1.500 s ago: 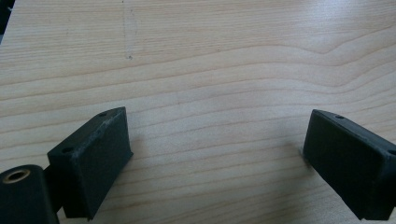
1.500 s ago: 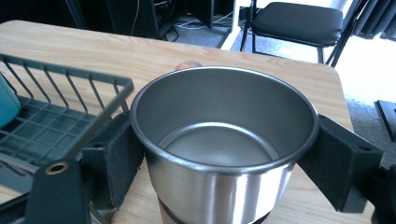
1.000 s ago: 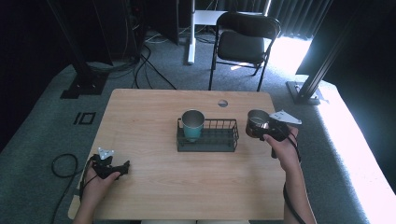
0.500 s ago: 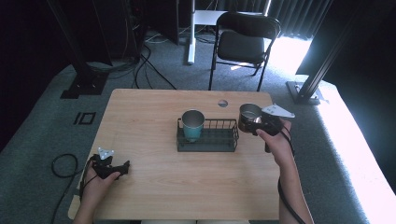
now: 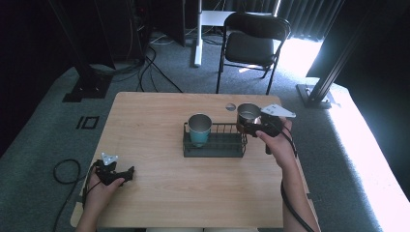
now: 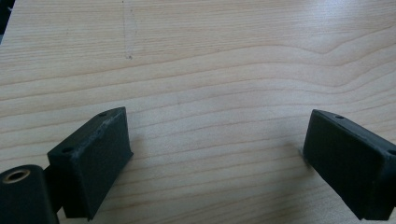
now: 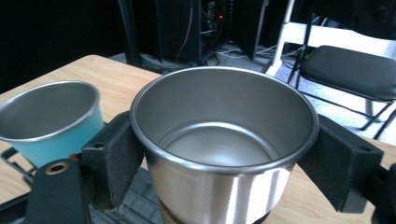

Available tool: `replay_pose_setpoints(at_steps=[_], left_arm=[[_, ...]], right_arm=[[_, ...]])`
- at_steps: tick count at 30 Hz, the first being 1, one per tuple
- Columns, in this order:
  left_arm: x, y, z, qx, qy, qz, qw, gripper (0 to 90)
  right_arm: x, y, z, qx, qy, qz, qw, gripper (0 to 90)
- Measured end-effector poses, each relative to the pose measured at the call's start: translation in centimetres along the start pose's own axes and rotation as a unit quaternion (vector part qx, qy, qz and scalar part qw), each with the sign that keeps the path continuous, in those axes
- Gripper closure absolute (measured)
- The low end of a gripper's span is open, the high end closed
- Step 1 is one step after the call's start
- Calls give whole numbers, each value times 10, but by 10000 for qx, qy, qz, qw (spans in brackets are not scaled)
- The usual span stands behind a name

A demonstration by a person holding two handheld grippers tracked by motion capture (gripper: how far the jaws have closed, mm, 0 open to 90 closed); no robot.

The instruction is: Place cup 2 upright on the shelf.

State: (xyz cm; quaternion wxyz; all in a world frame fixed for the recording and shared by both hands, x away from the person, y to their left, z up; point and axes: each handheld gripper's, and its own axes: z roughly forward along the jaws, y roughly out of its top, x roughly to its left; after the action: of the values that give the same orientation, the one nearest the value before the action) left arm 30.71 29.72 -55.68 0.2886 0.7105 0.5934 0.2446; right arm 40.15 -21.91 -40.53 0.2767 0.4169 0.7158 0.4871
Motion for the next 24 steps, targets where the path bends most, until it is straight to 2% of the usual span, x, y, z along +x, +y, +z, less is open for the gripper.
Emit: replay_pose_setpoints(at_steps=[11,19,24], left_arm=[[0,0,0,-5,-3,-14,10000,81],[0,0,0,-4,3,2,10000,81],[0,0,0,-1,-3,3,10000,81]], right_arm=[[22,2,16,35,309,-67,9995,181],[32,-7,27,111,478,-14,9988,181],[37,-17,36,177,505,-23,9986,181]])
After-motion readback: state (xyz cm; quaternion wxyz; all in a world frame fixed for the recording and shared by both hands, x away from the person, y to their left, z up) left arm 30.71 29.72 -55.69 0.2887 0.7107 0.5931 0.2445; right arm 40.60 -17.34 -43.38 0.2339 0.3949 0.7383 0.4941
